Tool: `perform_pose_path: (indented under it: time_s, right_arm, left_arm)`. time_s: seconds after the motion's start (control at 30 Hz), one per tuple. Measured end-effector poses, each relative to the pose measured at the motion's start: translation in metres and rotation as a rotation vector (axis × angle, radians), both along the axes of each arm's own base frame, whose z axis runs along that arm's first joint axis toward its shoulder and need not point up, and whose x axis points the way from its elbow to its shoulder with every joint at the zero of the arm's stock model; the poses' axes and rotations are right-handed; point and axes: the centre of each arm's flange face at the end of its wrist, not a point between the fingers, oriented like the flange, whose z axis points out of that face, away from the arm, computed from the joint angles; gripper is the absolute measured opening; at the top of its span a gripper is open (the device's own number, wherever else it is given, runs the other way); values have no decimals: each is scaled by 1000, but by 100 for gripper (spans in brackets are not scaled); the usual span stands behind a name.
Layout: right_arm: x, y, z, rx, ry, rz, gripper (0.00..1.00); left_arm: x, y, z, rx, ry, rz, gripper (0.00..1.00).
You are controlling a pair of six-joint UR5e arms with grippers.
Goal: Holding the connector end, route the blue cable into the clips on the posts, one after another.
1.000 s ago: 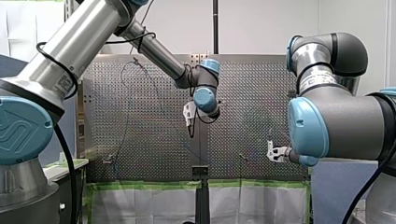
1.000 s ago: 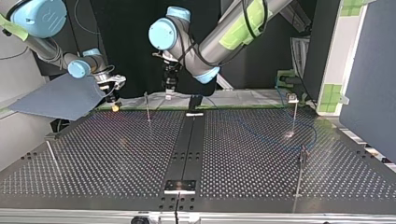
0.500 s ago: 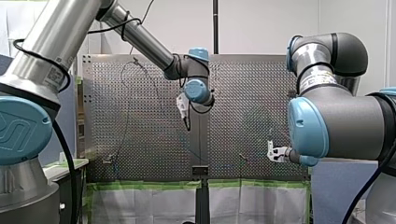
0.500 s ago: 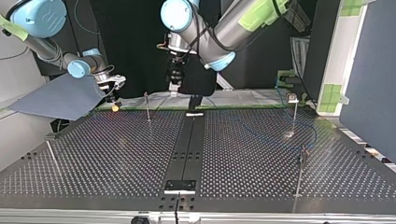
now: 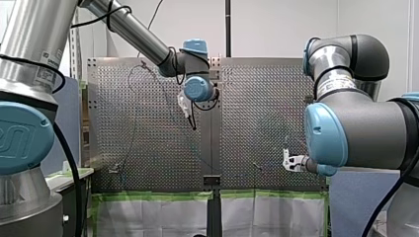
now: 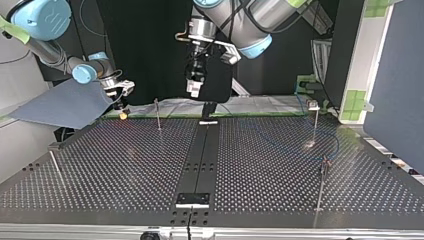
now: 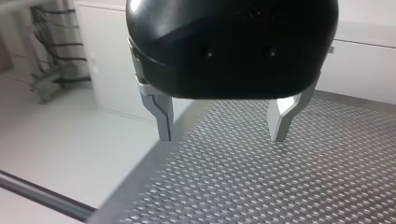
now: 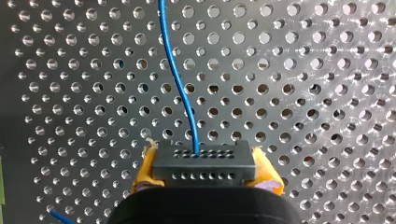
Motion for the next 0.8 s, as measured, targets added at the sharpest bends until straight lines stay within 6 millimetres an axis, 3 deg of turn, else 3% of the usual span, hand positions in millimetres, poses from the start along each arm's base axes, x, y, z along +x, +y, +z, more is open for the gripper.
perform_pose_path:
  time_s: [0.5,0.63,0.8]
  right_arm:
    - [-17,-4,-3,17,37,-106,0]
    - [-25,-4,-4,28,62,-141,0]
    - [-33,-2,-7,50,109,-170,0]
  left_arm:
    - [-41,43,18,-73,-72,19,100]
    - [-45,50,6,-94,-68,15,100]
    - [-50,53,-30,-68,-39,13,100]
